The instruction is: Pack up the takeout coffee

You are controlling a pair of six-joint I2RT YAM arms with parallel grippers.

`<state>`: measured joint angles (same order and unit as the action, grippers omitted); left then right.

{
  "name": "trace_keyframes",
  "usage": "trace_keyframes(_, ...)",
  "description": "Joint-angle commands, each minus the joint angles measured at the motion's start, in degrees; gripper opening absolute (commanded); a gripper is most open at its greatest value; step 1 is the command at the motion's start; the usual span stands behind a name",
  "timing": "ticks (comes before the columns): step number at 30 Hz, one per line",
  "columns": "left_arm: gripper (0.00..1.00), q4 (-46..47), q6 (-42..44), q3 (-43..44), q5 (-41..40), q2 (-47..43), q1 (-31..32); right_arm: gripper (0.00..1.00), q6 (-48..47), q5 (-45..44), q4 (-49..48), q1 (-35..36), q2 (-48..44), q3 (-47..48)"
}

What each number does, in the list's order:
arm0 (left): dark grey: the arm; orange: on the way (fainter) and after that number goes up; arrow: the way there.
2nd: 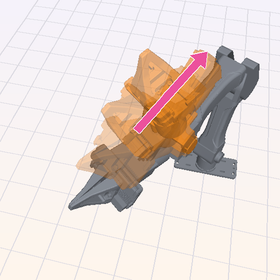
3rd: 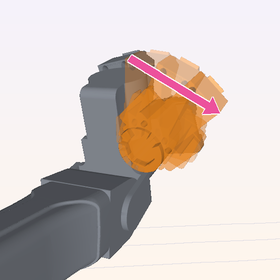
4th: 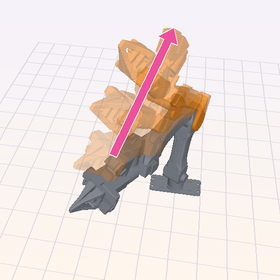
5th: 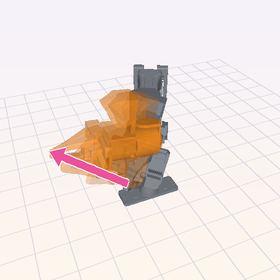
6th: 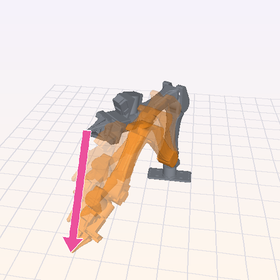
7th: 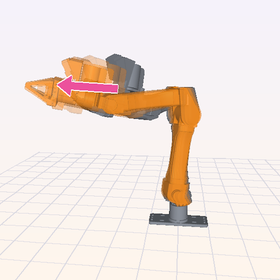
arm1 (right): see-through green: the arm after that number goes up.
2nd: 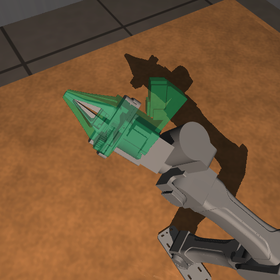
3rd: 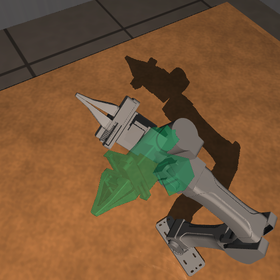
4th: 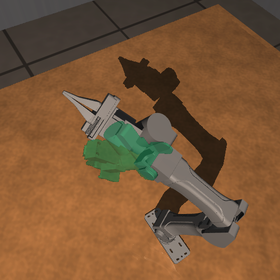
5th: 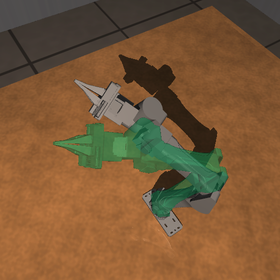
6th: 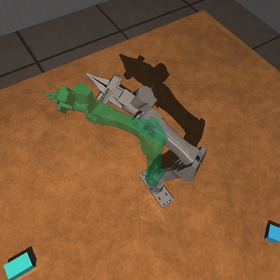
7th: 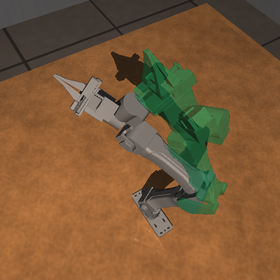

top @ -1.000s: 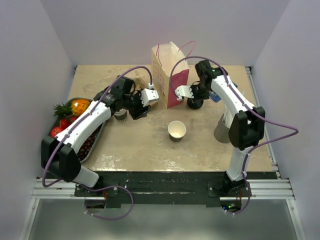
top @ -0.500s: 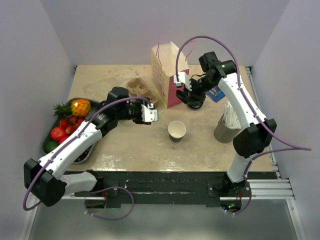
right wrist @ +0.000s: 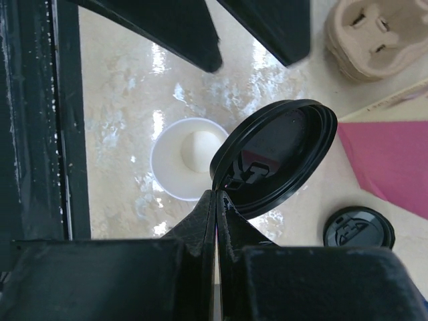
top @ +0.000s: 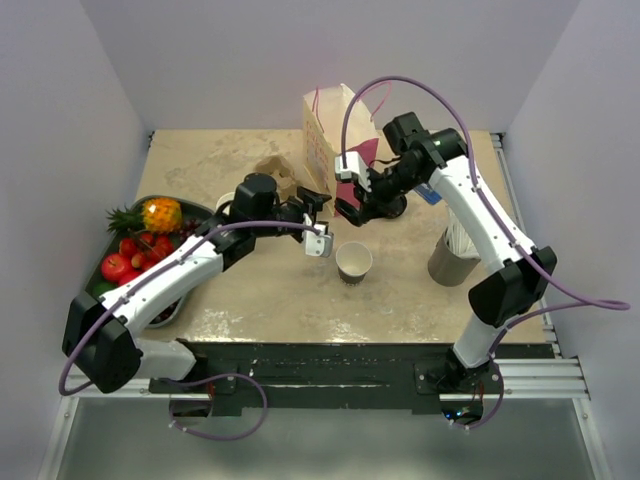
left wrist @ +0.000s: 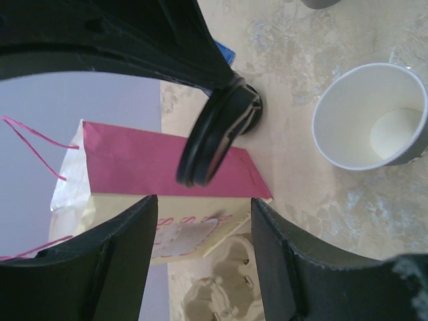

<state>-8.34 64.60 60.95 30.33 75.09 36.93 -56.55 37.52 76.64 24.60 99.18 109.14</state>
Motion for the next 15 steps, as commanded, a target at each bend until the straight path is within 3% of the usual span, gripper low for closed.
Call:
trace_keyframes(1,0.63,7.46,3.25,-0.92,2.90,0.58,0.69,0.00,2.15,2.12,1.76,1.59,-2.85,-0.60)
trace_keyframes(15,0.64,3.15,6.33,1.37,5.01,2.78,2.09,0.00,1.54,1.07,1.76,4.75,-2.58,1.86)
